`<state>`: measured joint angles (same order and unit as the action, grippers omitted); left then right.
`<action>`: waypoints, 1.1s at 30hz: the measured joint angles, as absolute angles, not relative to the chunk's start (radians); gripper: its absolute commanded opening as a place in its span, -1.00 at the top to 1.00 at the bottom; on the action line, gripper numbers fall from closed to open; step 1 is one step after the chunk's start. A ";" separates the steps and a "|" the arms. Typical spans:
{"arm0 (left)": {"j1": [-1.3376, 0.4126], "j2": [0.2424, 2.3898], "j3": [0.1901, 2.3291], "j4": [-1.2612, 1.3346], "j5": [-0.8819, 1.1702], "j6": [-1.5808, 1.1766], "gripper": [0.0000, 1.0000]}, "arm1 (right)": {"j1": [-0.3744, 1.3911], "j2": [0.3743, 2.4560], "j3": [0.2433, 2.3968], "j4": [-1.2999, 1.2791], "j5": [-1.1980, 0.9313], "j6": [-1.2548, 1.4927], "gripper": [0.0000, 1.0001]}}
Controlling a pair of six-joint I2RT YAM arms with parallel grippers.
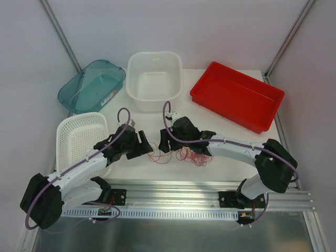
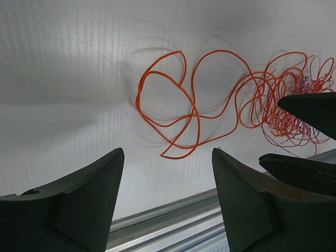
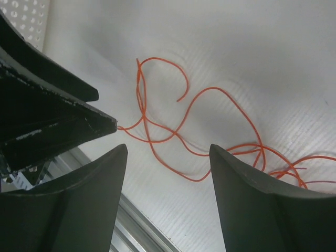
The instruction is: Untangle the cables
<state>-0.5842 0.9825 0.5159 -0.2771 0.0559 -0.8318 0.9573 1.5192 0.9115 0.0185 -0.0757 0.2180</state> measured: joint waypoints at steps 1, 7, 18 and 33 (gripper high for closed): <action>-0.592 1.002 0.516 -0.254 0.057 -0.838 -0.33 | 0.957 1.520 0.908 0.022 -0.061 0.227 -0.34; -0.669 1.163 0.559 -0.189 0.047 -0.852 -0.17 | 0.957 1.520 0.901 0.017 0.048 0.251 -0.31; -0.734 1.280 0.602 -0.168 0.022 -0.865 1.00 | 0.957 1.544 0.886 -0.038 0.171 0.245 -0.26; -0.682 0.911 0.879 -0.428 -0.039 -0.751 1.00 | 0.859 1.646 0.885 -0.149 0.212 0.339 0.54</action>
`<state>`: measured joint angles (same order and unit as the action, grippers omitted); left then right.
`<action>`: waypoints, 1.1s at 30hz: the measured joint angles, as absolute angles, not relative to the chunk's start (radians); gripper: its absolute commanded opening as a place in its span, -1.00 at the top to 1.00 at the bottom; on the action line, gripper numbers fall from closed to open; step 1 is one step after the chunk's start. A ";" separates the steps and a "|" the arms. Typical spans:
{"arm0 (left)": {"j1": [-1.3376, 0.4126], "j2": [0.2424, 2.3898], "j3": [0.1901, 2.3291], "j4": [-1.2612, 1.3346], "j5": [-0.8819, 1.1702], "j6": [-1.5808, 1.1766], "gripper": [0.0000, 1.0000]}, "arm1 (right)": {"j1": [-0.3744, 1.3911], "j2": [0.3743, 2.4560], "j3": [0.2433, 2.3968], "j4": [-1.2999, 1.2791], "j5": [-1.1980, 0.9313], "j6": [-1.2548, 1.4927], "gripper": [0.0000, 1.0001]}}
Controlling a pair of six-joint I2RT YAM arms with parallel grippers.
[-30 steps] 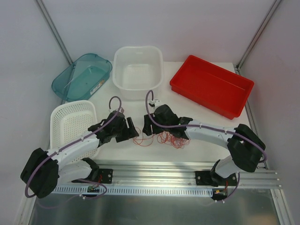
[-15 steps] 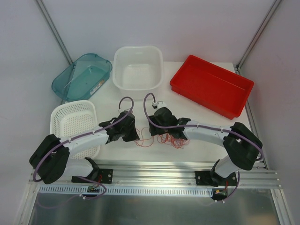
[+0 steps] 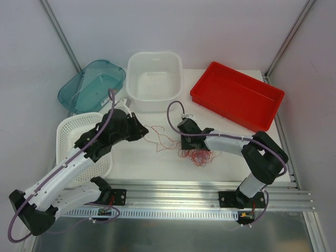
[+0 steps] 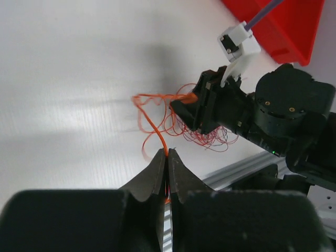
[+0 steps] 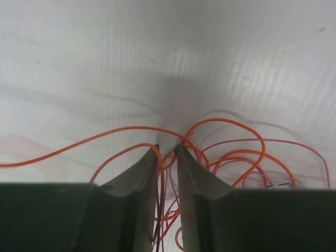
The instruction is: Untangle the cables
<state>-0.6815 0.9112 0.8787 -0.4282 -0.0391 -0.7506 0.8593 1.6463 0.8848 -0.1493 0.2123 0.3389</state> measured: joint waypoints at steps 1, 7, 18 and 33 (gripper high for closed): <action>-0.661 0.896 0.909 -0.457 -0.044 -0.738 1.00 | 0.841 1.643 0.879 -0.153 0.212 0.350 0.54; -0.556 0.864 1.093 -0.614 -0.080 -0.643 1.00 | 0.717 1.567 0.794 -0.149 0.171 0.413 0.60; -0.427 0.953 1.405 -0.838 -0.149 -0.485 1.00 | 0.543 1.415 0.654 -0.155 0.072 0.458 0.60; -0.287 1.248 2.037 -1.010 -0.134 -0.356 1.00 | 0.516 1.325 0.622 -0.170 0.035 0.470 0.45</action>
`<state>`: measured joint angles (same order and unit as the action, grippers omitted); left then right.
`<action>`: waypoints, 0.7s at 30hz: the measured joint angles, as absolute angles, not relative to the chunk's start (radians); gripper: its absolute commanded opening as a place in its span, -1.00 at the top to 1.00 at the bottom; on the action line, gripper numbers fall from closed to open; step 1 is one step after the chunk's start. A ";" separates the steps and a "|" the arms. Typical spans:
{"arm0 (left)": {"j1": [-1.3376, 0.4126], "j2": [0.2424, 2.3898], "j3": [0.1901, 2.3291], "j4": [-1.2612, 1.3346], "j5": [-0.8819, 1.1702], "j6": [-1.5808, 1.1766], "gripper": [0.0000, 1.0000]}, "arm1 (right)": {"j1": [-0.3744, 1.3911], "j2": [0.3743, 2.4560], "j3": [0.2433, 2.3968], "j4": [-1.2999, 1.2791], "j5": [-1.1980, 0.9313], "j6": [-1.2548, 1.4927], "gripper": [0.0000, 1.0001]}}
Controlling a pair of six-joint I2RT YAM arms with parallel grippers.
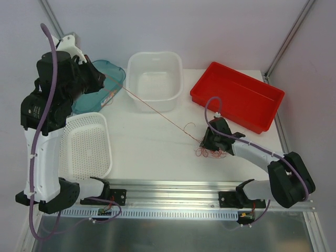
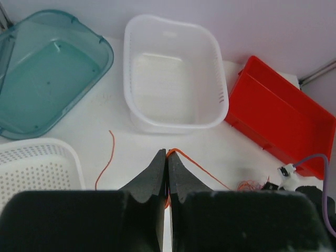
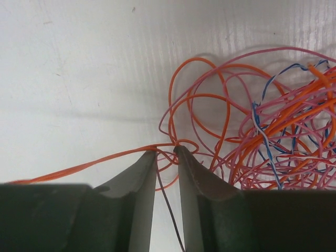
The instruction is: Untangle the cables
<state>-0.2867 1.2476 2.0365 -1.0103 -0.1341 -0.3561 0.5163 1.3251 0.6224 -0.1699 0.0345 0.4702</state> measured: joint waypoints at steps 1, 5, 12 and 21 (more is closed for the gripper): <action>-0.279 1.264 2.079 -1.016 -0.138 -0.349 1.00 | 0.516 1.318 0.620 -0.170 0.034 0.471 0.45; -0.257 1.298 2.180 -1.035 -0.178 -0.323 1.00 | 0.516 1.298 0.611 -0.171 0.033 0.473 0.42; -0.196 1.294 2.245 -0.966 -0.458 -0.257 1.00 | 0.496 1.254 0.572 -0.298 0.099 0.470 0.35; -0.188 1.234 2.114 -0.885 -0.406 -0.242 1.00 | 0.495 1.163 0.579 -0.439 0.180 0.418 0.12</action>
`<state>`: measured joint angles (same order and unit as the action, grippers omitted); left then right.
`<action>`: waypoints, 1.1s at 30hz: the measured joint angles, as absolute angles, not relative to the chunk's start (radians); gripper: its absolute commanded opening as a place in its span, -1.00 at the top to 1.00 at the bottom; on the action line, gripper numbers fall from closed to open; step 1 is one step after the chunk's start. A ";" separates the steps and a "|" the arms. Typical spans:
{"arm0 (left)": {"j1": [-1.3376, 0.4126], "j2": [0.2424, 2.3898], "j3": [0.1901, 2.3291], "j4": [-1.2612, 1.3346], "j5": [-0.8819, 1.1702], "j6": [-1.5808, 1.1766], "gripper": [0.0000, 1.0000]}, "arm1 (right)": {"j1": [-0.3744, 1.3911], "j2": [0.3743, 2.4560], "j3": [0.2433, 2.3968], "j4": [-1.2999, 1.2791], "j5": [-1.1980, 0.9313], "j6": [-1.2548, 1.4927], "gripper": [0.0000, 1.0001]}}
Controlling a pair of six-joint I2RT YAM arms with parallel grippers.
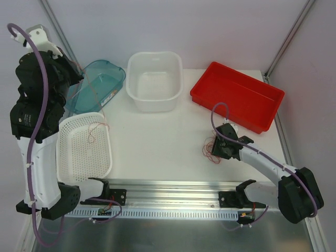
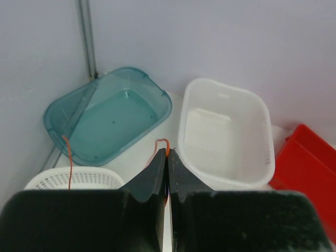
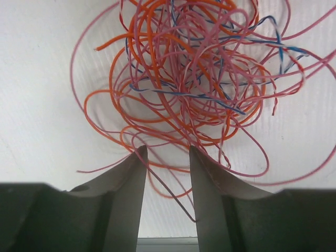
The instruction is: Untangle the cables
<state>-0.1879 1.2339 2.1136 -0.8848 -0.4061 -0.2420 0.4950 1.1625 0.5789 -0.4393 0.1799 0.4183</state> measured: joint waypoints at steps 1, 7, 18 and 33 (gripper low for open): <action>-0.188 1.220 2.065 -0.872 -0.363 -0.246 1.00 | 0.496 1.151 0.585 -0.451 0.185 0.408 0.03; -0.188 1.182 1.852 -0.829 -0.082 -0.292 1.00 | 0.557 1.074 0.654 -0.493 0.212 0.324 -0.46; -0.188 1.166 1.937 -0.769 0.115 -0.333 0.97 | 0.694 0.965 0.752 -0.494 0.201 0.200 -0.80; -0.188 0.991 1.900 -0.734 -0.409 -0.318 0.97 | 0.749 0.958 0.753 -0.491 0.166 0.141 -0.82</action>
